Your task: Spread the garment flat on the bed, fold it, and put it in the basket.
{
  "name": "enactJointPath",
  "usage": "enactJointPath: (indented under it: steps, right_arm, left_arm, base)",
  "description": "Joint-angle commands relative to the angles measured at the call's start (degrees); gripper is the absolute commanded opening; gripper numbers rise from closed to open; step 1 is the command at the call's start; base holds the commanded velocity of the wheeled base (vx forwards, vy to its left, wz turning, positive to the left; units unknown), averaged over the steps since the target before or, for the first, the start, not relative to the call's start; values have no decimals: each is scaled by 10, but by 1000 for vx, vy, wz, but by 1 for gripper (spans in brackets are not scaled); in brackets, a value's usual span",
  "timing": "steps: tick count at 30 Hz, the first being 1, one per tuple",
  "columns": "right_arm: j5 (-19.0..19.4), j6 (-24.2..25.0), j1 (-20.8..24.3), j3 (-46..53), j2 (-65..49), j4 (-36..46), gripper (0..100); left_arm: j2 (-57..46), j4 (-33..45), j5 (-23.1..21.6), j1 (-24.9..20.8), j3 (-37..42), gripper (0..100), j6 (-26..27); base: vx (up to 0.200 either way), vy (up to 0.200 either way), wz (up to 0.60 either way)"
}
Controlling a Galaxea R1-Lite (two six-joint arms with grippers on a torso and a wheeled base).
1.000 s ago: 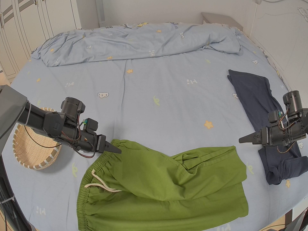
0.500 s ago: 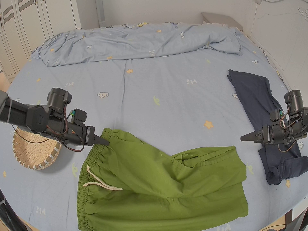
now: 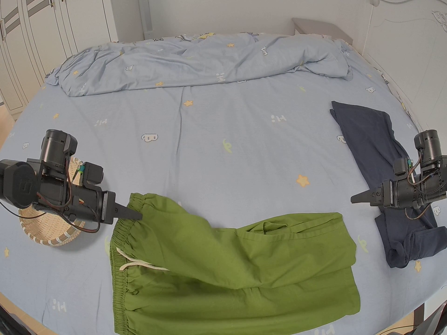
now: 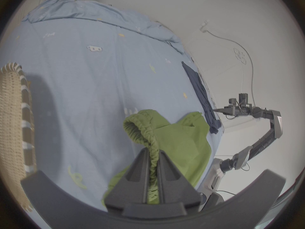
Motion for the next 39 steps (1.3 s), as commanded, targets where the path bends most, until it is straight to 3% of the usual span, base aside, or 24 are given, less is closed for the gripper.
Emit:
enactJointPath:
  steps: [1, 6, 11, 19, 39]
  right_arm:
    - [2, -1, 10, 5, 0, 1, 100]
    - [0, 0, 45, 15, 4, 1, 100]
    - [-3, 0, 71, 24, 34, 0, 100]
    - [-34, -12, 71, 25, 84, 0, 100]
    - [-34, -12, 86, 47, 88, -44, 100]
  left_arm:
    - [-29, 0, 0, -35, 35, 0, 1]
    - [-27, 0, 1, -60, 57, 0, 24]
    - [-17, -3, 16, -53, 55, 0, 32]
    - [-17, -4, 17, -41, 51, 0, 32]
    - [-16, -7, 17, -41, 49, 0, 31]
  base:
    - [0, 0, 0]
    - [0, 0, 0]
    - [0, 0, 0]
    - [0, 0, 0]
    - [0, 0, 0]
